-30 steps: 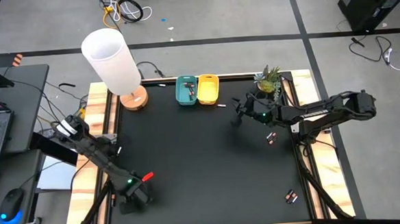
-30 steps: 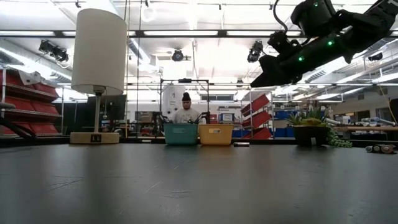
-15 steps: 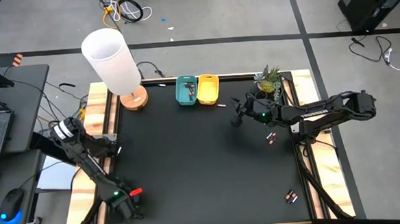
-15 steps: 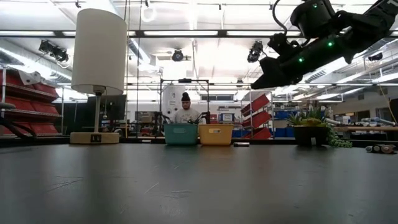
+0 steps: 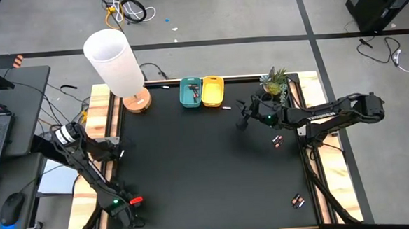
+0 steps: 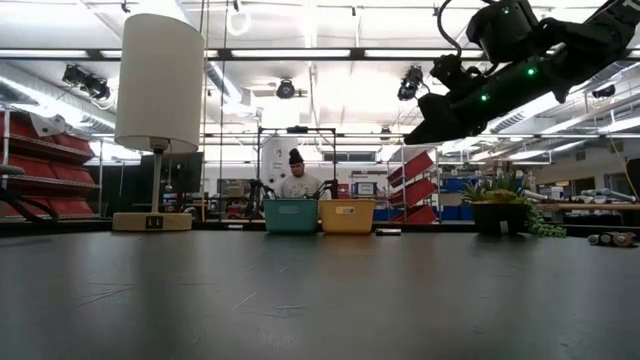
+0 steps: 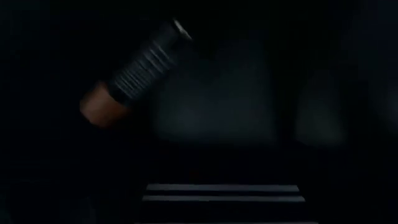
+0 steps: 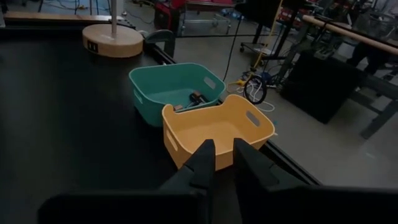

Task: Sort batteries
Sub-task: Put the gold black battery into the blue bin

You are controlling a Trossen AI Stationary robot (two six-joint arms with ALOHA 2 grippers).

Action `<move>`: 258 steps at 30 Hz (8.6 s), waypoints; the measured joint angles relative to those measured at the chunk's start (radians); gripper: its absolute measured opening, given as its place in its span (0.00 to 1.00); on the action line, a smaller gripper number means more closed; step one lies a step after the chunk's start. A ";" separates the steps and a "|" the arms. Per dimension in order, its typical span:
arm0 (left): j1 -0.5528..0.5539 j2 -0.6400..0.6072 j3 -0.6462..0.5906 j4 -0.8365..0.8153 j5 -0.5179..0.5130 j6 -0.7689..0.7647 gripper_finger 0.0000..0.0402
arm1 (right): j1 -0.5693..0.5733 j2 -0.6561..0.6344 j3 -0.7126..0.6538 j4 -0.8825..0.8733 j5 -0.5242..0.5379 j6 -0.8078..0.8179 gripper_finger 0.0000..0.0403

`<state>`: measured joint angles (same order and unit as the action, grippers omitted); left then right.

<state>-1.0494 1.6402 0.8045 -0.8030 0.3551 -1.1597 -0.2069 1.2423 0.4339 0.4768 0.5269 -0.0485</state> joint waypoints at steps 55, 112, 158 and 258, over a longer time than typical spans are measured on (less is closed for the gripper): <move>1.016 -0.085 -0.048 0.170 -0.349 1.335 0.63 | -0.011 0.000 0.000 -0.083 -0.060 0.005 0.11; 1.612 -0.084 0.244 0.699 -0.438 1.021 0.18 | -0.014 0.000 0.001 -0.060 -0.058 -0.007 0.08; 1.613 0.081 0.225 0.927 -0.618 1.131 0.20 | -0.018 0.000 0.001 -0.089 -0.077 0.213 0.08; 1.460 -0.263 -0.080 1.025 -0.230 1.179 0.46 | 0.047 -0.059 0.230 -1.037 -0.390 0.517 0.22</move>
<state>0.4111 1.3772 0.7242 0.2222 0.1250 0.0191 -0.1595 1.1832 0.6643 -0.5600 0.1367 0.4689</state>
